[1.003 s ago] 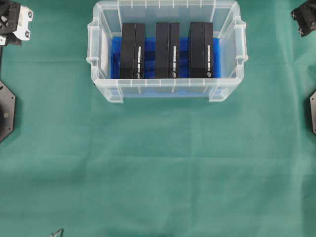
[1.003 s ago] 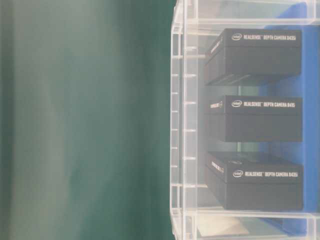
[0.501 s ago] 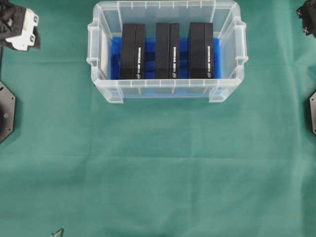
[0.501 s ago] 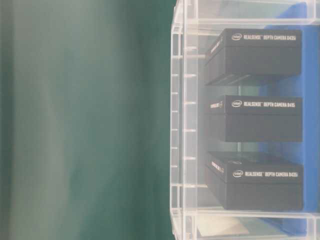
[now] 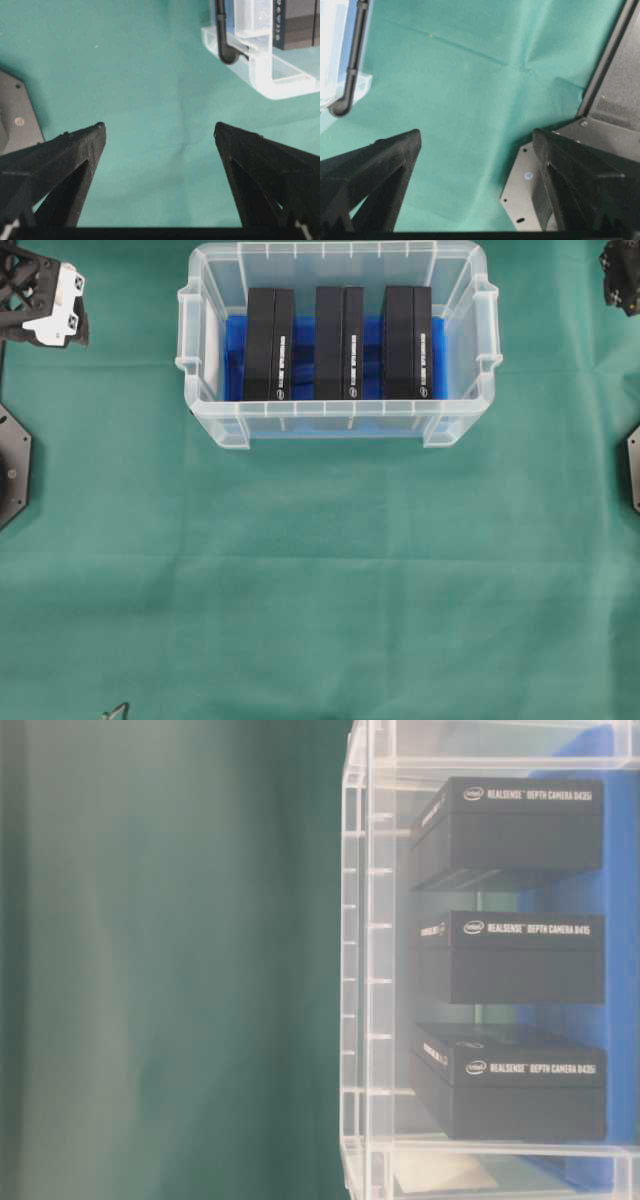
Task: Take the box out of the case with both arms.
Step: 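Raise both grippers and move them over the case's back edge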
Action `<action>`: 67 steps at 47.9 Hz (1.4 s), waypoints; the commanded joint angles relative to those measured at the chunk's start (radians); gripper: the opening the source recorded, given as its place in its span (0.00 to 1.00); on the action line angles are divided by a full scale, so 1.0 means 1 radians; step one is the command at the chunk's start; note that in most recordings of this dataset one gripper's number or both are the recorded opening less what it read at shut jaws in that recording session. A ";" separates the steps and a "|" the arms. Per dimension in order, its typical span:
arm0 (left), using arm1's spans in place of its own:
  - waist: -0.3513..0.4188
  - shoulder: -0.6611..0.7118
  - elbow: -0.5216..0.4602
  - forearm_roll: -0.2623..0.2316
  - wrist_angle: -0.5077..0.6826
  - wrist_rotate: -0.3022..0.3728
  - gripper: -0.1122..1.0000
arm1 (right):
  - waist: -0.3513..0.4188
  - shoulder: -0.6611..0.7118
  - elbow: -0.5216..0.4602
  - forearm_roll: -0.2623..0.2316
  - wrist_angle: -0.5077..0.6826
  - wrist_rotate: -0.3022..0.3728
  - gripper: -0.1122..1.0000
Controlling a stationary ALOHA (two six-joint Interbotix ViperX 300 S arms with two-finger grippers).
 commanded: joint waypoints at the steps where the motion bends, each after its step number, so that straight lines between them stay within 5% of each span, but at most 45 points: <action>1: 0.002 -0.003 -0.018 0.002 0.000 -0.005 0.93 | -0.002 -0.005 -0.009 -0.003 -0.008 0.005 0.97; 22: -0.002 0.184 -0.147 0.002 0.069 -0.074 0.93 | 0.032 0.104 -0.060 0.014 -0.173 0.144 0.97; 48: -0.011 0.563 -0.482 0.017 0.100 -0.106 0.93 | 0.138 0.433 -0.307 0.020 -0.221 0.170 0.97; 67: -0.011 0.649 -0.548 0.041 0.040 -0.163 0.93 | 0.152 0.511 -0.362 0.023 -0.305 0.255 0.97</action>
